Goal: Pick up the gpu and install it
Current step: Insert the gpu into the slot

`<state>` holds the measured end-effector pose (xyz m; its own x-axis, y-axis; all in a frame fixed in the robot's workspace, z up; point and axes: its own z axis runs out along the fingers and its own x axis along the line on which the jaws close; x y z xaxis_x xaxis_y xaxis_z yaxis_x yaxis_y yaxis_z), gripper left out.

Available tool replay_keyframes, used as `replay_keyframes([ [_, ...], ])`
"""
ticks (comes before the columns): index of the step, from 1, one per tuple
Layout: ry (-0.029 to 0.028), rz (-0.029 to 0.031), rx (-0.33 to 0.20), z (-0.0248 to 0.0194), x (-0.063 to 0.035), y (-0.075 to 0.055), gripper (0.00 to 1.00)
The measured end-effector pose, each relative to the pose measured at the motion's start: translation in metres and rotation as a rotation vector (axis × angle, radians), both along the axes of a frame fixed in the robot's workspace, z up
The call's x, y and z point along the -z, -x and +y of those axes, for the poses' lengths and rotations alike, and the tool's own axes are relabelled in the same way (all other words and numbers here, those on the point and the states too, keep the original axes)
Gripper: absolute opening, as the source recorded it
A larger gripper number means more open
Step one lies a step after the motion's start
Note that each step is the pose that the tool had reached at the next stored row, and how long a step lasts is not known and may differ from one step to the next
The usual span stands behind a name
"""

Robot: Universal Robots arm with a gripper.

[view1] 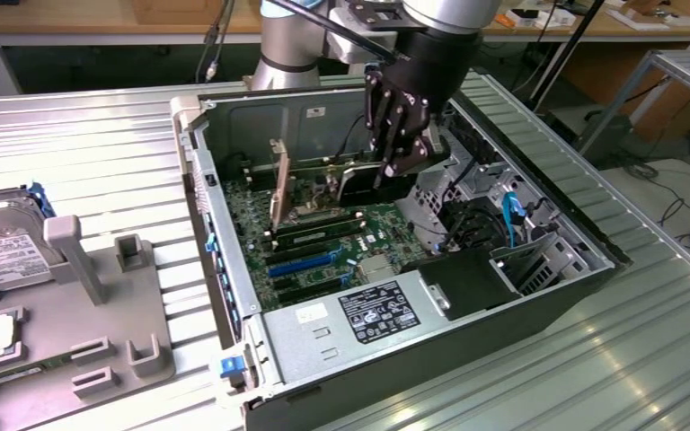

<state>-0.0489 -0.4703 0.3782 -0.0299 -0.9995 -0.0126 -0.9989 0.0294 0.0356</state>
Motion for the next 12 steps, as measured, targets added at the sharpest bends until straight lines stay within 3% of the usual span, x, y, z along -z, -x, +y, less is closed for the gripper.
replay_keyframes([
  [12, 0.0000, -0.0002, 0.014, 0.0009, 0.0134, 0.000, 0.27],
])
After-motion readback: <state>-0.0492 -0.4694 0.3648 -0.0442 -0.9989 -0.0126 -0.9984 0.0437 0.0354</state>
